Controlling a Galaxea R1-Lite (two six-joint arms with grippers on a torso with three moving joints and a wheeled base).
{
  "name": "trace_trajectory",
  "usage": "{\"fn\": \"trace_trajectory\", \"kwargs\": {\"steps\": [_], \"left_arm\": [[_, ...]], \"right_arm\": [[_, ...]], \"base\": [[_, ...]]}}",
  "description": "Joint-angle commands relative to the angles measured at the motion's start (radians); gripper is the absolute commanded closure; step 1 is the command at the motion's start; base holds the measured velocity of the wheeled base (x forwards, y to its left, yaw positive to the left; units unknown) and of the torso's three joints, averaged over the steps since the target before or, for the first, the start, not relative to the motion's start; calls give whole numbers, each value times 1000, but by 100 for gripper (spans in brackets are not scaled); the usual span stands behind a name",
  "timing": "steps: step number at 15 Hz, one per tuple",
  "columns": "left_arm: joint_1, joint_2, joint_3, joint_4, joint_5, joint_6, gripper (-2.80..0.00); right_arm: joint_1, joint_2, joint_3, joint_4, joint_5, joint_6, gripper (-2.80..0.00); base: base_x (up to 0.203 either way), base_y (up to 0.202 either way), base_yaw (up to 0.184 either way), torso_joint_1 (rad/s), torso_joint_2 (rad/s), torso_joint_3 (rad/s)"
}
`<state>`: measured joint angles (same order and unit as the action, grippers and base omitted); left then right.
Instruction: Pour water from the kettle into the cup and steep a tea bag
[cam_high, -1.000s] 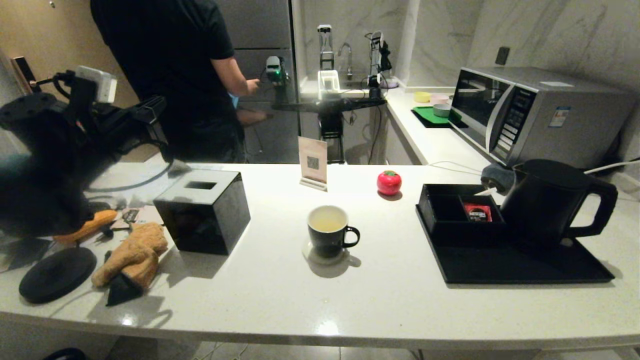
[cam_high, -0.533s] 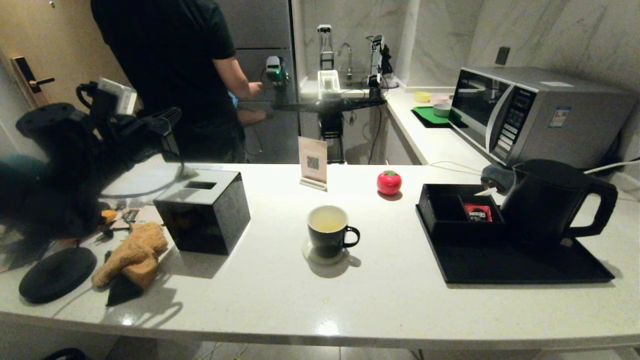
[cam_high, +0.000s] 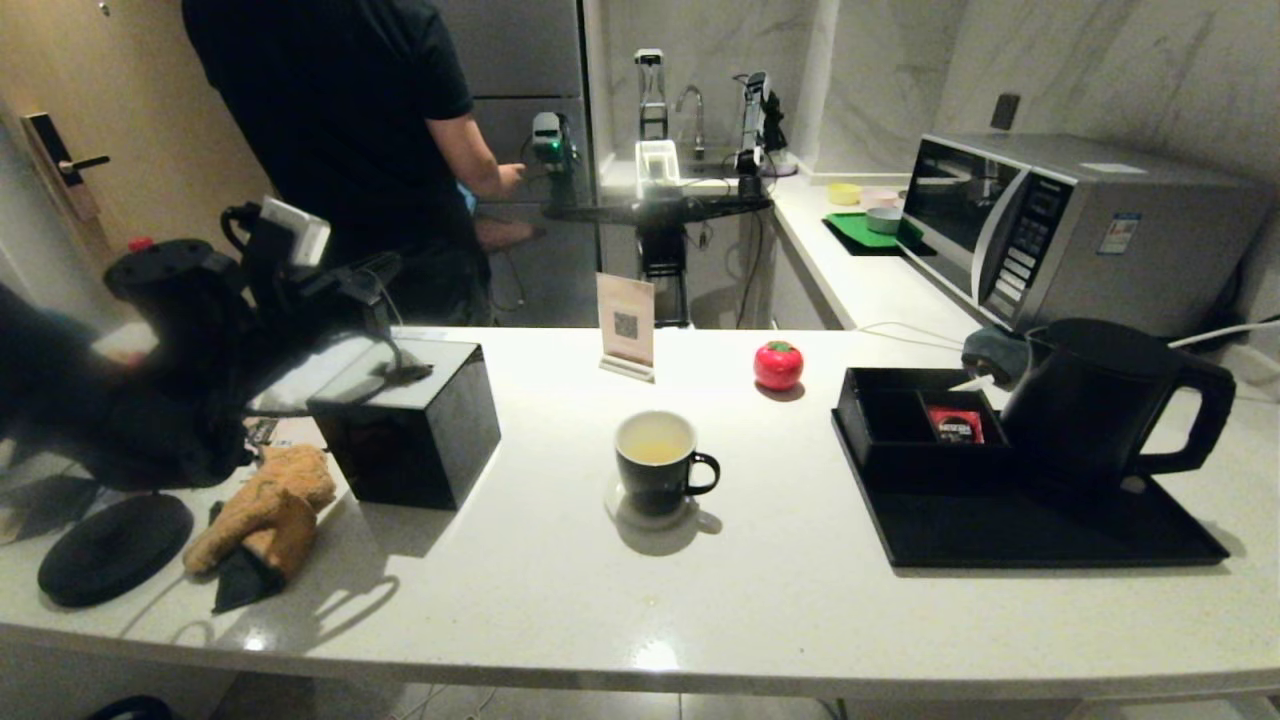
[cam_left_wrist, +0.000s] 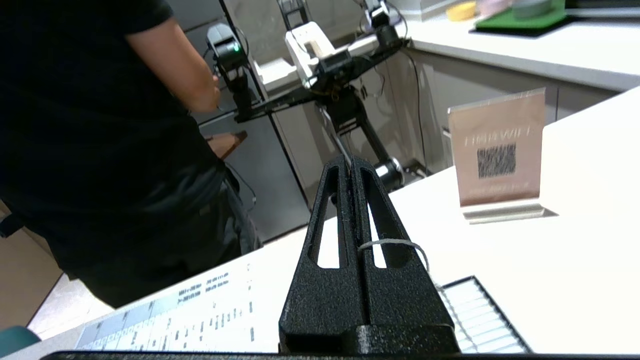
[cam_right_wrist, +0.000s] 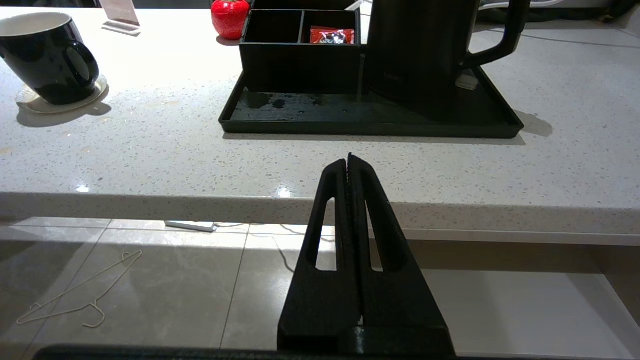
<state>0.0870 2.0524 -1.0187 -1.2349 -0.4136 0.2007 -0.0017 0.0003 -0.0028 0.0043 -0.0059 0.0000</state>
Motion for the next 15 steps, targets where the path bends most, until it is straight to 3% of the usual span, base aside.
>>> {"fn": "trace_trajectory", "kwargs": {"steps": [1, 8, 15], "left_arm": [[5, 18, 0, -8, -2, 6, 0], [80, -20, -2, -8, -4, 8, 0], [82, -18, -9, -5, -3, 20, 0]], "right_arm": [[0, 0, 1, 0, 0, 0, 0], [0, 0, 0, 0, 0, 0, 0], [0, 0, 0, 0, 0, 0, 0]], "base": [[0, 0, 0, 0, 0, 0], [0, 0, 0, 0, 0, 0], [0, 0, 0, 0, 0, 0]]}}
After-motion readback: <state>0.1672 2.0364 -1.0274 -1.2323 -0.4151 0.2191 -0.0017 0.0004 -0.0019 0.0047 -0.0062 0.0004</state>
